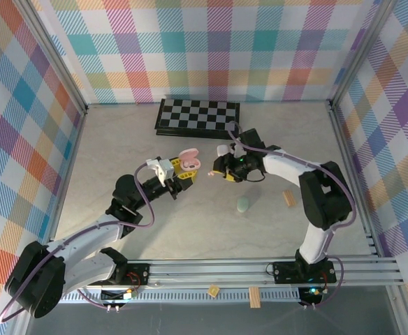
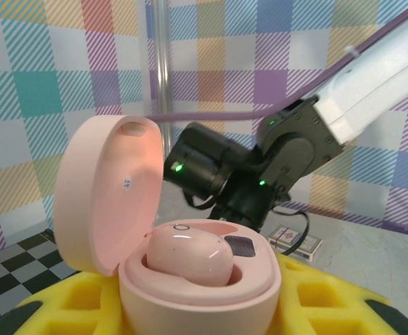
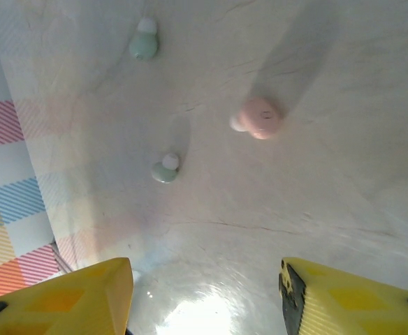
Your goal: Insert wireless bluetooth earbuds into charging case
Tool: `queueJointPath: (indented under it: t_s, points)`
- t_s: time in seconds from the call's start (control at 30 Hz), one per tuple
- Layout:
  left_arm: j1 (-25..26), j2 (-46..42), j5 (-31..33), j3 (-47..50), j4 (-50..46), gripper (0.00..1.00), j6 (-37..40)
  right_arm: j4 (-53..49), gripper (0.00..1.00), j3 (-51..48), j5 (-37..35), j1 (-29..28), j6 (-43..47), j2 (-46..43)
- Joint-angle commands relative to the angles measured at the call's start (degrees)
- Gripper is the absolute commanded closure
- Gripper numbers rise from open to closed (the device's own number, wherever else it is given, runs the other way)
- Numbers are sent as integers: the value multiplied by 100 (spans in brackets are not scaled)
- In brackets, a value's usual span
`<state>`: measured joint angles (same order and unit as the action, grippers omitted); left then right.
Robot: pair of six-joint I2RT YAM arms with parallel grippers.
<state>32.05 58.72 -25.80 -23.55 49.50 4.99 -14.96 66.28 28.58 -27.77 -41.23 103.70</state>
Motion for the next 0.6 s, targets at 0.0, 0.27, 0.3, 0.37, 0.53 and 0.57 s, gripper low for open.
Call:
queueJointPath:
  t_s: [0.0, 0.27, 0.3, 0.37, 0.53, 0.57]
  points:
    - [-41, -200, 33, 72, -330, 69, 133, 395, 43, 329, 307, -212, -228, 338]
    - [-33, -214, 14, 11, -406, 68, 169, 421, 43, 703, 57, -295, -395, 1012]
    - [-32, -196, 14, -2, -384, 68, 169, 365, 43, 734, -14, -306, -358, 1054]
    - [-33, -153, 0, -17, -329, 68, 161, 272, 43, 805, -135, -292, -292, 1162]
    - [-32, -66, -22, -21, -274, 68, 135, 117, 43, 1021, -347, -274, -205, 1346]
    - [-27, -48, -22, -18, -256, 68, 128, 85, 43, 1072, -395, -257, -188, 1390]
